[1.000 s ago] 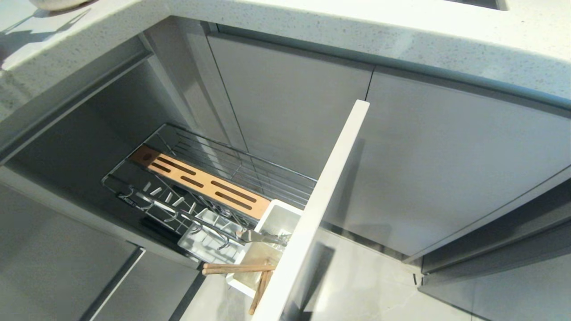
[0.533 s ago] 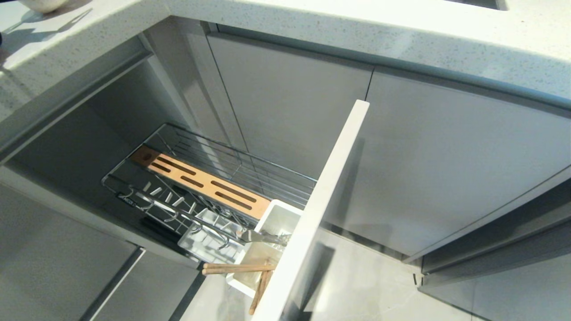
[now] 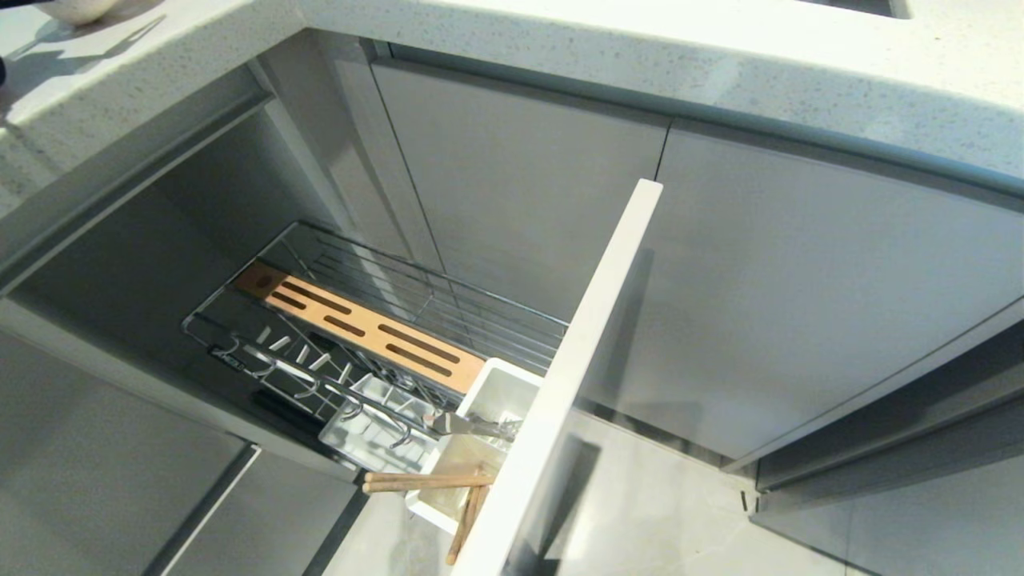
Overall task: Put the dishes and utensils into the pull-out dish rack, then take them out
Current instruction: Pick up the bowl and place it in the cupboard
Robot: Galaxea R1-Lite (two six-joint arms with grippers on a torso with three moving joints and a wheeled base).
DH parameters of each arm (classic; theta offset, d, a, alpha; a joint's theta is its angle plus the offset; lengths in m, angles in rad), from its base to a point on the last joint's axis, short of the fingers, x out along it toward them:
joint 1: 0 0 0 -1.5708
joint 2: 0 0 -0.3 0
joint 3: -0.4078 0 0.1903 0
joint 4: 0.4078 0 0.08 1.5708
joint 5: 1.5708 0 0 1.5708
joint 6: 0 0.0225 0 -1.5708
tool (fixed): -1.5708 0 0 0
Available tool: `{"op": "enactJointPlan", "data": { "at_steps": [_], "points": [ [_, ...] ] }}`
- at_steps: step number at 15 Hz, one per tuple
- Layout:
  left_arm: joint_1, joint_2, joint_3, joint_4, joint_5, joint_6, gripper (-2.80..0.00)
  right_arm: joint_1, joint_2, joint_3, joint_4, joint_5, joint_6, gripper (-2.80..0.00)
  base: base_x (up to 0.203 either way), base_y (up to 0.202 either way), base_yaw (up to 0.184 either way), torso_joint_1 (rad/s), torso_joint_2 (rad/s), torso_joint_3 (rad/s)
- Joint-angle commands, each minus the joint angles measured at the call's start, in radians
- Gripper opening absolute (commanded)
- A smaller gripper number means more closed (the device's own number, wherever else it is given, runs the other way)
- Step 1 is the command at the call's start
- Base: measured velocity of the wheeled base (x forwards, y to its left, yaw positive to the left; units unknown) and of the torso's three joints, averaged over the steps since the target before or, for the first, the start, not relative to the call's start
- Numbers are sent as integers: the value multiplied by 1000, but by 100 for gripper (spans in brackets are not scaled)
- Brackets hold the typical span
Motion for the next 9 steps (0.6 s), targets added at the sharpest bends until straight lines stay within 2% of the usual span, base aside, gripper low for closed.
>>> {"op": "enactJointPlan", "data": {
  "at_steps": [1,2,9],
  "points": [
    [0,1,0,1,-1,0,-12,0,1,2,0,0,0,-280,0,0,0,0,0,0],
    [0,-1,0,-1,2,-1,-280,0,1,2,0,0,0,-280,0,0,0,0,0,0],
    [1,-11,0,-1,3,-26,-280,0,1,2,0,0,0,-280,0,0,0,0,0,0]
  ]
}}
